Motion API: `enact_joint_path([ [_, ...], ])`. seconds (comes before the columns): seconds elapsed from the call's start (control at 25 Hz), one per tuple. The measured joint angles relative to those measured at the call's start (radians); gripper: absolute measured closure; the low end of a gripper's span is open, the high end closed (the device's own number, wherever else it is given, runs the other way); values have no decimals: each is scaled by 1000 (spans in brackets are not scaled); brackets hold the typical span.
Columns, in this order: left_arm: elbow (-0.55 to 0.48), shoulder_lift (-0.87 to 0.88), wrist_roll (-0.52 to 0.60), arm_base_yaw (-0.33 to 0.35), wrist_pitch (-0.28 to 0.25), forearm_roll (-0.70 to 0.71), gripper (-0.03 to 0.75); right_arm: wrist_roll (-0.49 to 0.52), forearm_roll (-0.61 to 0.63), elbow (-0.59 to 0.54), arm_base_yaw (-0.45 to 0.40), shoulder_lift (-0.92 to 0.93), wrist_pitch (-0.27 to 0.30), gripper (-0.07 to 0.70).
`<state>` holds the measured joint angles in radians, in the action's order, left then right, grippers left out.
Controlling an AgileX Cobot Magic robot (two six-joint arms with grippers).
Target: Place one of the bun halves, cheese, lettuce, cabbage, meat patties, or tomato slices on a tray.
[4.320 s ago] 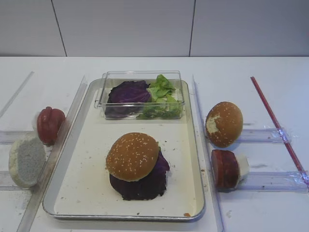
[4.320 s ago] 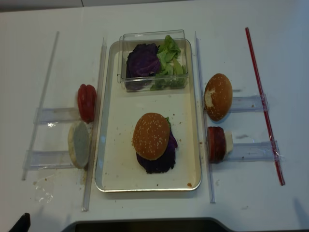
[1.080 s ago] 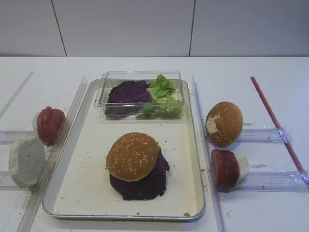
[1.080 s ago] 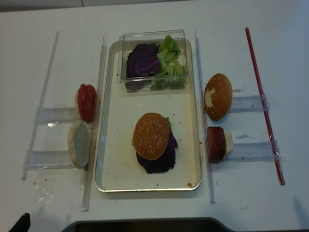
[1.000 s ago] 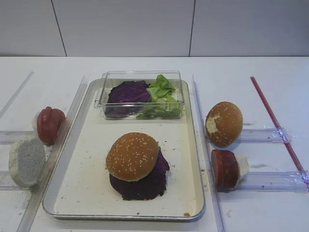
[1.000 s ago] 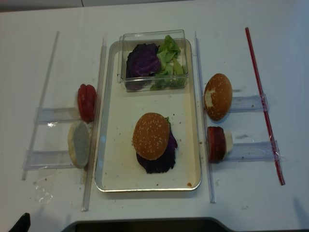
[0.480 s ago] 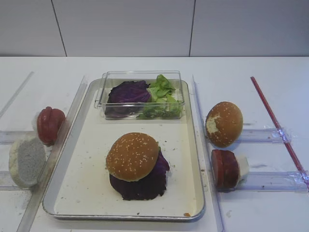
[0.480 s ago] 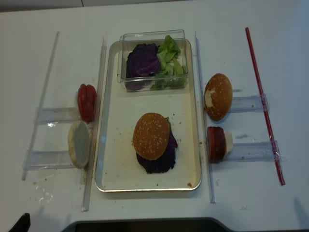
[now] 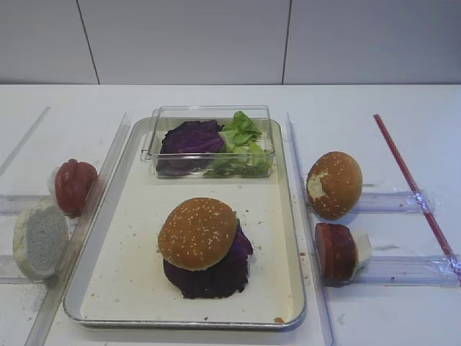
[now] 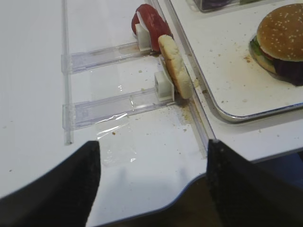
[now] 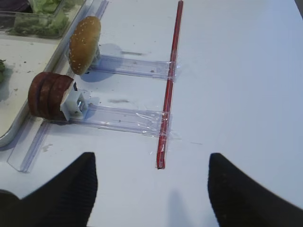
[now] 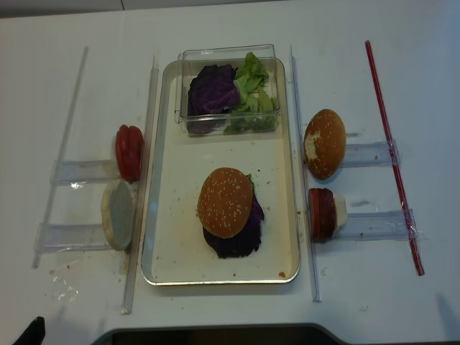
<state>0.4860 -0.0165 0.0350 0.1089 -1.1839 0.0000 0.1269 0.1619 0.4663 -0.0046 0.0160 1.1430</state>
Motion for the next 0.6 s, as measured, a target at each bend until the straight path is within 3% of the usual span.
enact_joint_path([
  [0.6, 0, 0, 0, 0, 0, 0, 276, 0, 0, 0, 0, 0, 0, 120],
])
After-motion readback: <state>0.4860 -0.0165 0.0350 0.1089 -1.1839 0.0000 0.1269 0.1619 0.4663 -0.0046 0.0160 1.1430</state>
